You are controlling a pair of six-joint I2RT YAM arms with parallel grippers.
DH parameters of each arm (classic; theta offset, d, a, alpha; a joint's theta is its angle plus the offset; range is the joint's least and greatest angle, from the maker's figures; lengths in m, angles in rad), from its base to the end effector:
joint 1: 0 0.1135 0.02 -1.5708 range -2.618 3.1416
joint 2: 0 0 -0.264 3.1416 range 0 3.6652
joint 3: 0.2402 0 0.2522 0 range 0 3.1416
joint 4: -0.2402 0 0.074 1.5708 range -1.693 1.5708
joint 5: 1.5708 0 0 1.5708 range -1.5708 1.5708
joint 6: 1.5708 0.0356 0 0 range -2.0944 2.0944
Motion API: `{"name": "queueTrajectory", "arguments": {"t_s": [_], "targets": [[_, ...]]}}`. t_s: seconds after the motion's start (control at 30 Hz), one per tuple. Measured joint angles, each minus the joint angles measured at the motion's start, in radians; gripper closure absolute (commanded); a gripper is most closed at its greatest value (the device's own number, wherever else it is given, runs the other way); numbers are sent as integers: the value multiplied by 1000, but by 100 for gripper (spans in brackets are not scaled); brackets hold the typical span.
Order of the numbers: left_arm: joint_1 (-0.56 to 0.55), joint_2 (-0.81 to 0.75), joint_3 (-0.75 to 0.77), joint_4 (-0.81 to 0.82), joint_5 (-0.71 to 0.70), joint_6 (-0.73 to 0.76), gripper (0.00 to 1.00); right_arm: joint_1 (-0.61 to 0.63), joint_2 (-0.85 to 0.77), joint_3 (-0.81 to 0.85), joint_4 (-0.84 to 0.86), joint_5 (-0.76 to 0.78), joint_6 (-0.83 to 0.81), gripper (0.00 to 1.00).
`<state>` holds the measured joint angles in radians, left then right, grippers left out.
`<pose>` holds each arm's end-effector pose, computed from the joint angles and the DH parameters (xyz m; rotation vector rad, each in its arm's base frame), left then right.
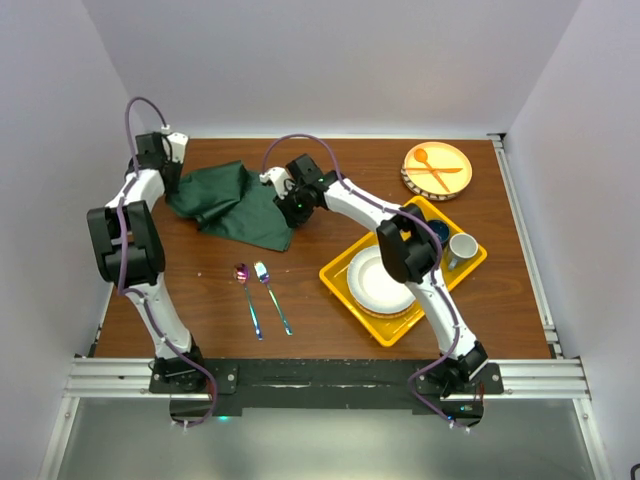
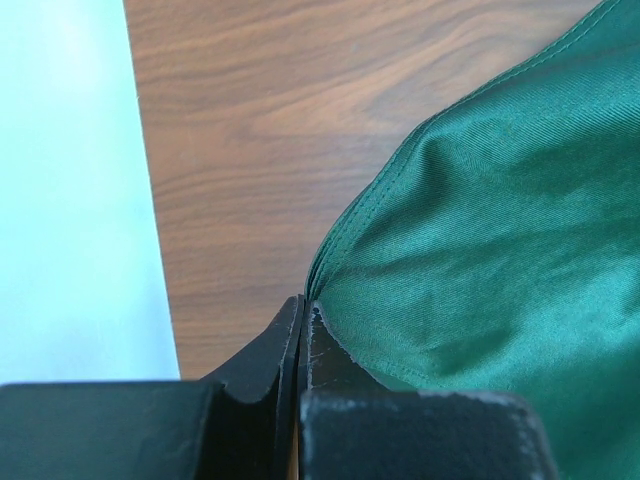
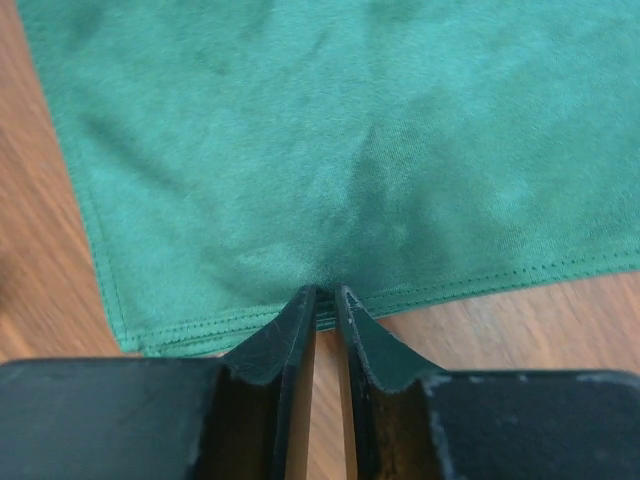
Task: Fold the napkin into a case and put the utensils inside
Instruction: Fold the rectangle-folded napkin at the center of the board.
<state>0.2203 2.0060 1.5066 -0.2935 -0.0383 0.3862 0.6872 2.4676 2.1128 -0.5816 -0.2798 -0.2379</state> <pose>0.4408 0.1001 0.2102 0.1793 2.3822 0.3360 0.4119 0.3508 0.1623 -1.2353 2.2149 0.5330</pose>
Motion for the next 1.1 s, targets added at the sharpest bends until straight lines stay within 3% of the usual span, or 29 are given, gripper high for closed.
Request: {"name": "queueTrajectory", "arguments": {"t_s": [0.43, 0.6, 0.63, 0.77, 0.83, 0.93, 1.1], "targets": [[33, -76, -208, 13, -2, 26, 100, -164, -100, -109, -169, 96, -87, 88], [35, -98, -262, -29, 32, 15, 100, -172, -100, -100, -205, 93, -103, 88], [35, -107, -276, -34, 35, 13, 80, -169, -100, -99, -212, 93, -105, 88], [43, -149, -327, -55, 43, -7, 47, -158, -100, -98, -227, 86, -107, 86], [62, -162, -327, -61, 63, -30, 38, -156, -100, -96, -235, 79, -107, 86], [111, -179, -301, -72, 98, -63, 32, -155, -100, -92, -253, 72, -106, 85], [161, -166, -161, -92, 177, -100, 32, -154, -100, -90, -272, 60, -106, 85]]}}
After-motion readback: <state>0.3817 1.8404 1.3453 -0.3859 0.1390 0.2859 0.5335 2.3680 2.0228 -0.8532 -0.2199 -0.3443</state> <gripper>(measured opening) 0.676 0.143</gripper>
